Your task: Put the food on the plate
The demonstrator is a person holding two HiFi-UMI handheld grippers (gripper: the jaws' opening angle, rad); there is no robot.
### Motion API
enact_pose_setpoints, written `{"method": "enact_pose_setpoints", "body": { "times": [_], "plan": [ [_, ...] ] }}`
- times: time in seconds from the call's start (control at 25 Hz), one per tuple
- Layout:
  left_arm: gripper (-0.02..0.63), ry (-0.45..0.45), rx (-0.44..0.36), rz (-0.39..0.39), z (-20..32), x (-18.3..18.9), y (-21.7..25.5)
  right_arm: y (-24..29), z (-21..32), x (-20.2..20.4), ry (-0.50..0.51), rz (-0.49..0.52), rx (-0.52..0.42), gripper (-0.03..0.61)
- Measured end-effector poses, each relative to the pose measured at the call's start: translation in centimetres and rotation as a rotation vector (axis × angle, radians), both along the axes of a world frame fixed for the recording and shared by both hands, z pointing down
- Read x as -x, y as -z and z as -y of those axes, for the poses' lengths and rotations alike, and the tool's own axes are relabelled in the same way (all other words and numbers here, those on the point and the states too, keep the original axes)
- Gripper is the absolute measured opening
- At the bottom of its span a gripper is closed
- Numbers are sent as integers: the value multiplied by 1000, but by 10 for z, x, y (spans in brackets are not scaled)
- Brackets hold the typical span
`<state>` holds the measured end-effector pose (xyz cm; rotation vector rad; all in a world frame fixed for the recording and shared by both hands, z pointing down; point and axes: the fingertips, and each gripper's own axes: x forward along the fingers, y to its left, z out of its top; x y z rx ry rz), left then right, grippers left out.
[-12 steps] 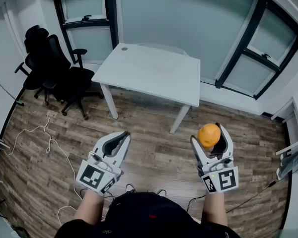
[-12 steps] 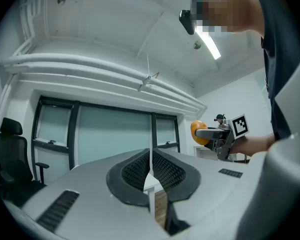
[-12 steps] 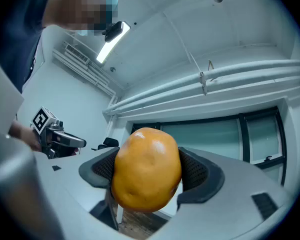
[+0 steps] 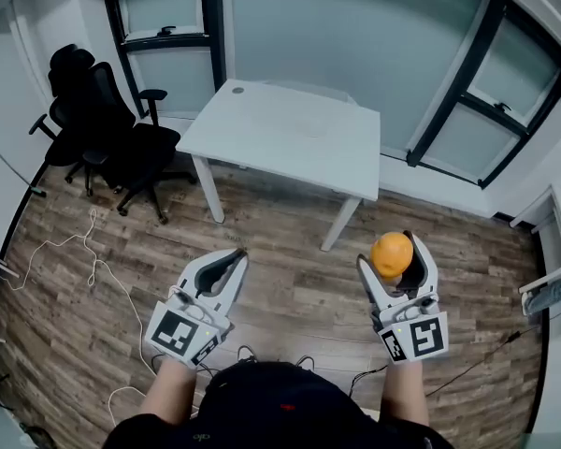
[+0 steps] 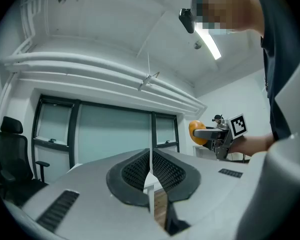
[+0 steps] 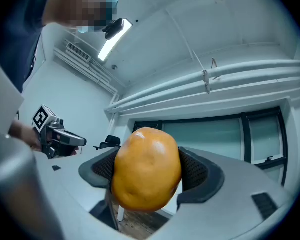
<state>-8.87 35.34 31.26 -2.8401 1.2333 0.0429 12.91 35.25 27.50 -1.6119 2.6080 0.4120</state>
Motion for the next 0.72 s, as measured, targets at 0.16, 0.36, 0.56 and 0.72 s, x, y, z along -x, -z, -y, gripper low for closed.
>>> {"method": "enact_pose_setpoints", "body": {
  "times": [0.16,0.36,0.56,0.72],
  "plan": [
    [35,-3,2,-5,5,8,1,2,1,14,37,-13,-4,379],
    [35,-8,10,-19,14,24,-4,-3,10,35,40,-43,-3,379],
    [35,-21,17,-19,23,53,-14,-10,19,61,21,-25,8,379],
    [35,-37,32,-18,29,73,-28,-22,19,82,8,-17,23,379]
  ]
}}
